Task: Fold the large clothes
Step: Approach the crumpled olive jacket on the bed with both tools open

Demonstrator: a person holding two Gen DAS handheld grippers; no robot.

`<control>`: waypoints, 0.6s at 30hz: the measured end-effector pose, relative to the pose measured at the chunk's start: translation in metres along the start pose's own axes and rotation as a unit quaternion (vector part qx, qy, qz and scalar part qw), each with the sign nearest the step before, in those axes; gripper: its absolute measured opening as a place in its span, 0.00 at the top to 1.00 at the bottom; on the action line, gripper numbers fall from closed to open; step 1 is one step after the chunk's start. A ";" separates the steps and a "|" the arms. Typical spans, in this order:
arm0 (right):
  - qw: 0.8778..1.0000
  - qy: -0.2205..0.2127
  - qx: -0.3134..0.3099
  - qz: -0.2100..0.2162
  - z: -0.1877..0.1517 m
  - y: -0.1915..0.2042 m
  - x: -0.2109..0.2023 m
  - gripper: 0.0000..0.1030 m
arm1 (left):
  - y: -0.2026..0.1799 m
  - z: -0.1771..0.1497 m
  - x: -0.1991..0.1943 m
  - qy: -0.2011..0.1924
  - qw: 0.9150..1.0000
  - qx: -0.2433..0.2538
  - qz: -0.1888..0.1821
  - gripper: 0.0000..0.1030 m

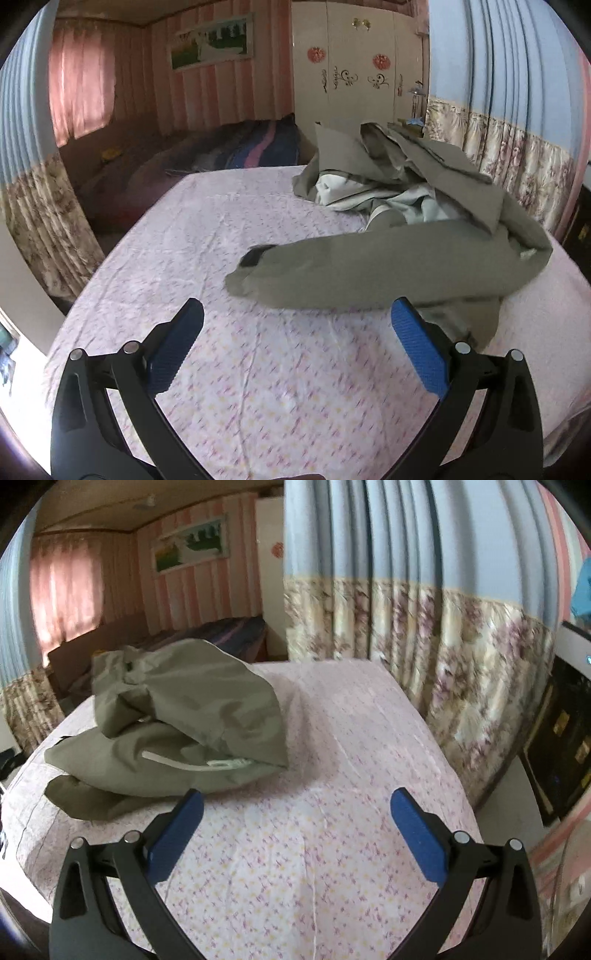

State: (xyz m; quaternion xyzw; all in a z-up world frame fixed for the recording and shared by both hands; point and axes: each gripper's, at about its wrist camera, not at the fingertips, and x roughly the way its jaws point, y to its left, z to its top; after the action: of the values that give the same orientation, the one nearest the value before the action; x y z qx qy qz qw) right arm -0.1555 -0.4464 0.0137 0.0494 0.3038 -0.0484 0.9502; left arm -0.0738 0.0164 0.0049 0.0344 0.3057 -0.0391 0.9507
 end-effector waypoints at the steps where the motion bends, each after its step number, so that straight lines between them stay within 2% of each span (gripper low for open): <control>1: 1.000 0.004 0.002 -0.001 0.000 0.000 0.001 0.02 | 0.002 -0.005 -0.003 0.004 1.000 -0.001 0.000 0.03; 5: 1.000 -0.010 0.017 0.010 0.011 0.002 -0.005 0.02 | 0.008 -0.018 -0.015 0.010 1.000 0.001 -0.002 0.03; 9: 0.999 -0.035 0.008 0.005 0.025 0.012 -0.019 0.02 | 0.007 -0.010 -0.034 -0.027 0.999 0.018 0.005 0.03; 13: 0.998 -0.056 -0.013 0.001 0.026 0.023 -0.035 0.02 | 0.011 -0.002 -0.040 -0.042 0.999 0.001 0.001 0.03; 16: 0.998 -0.055 -0.031 0.001 0.020 0.030 -0.044 0.02 | 0.014 -0.001 -0.034 -0.037 0.999 -0.022 -0.011 0.03; 18: 0.998 -0.054 -0.036 0.000 0.015 0.032 -0.048 0.02 | 0.013 -0.002 -0.030 -0.037 0.999 -0.025 -0.004 0.03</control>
State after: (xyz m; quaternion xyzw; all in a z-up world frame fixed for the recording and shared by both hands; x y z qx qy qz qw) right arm -0.1814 -0.4133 0.0558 0.0123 0.2536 -0.0396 0.9664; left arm -0.0979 0.0311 0.0214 0.0081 0.2714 -0.0361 0.9618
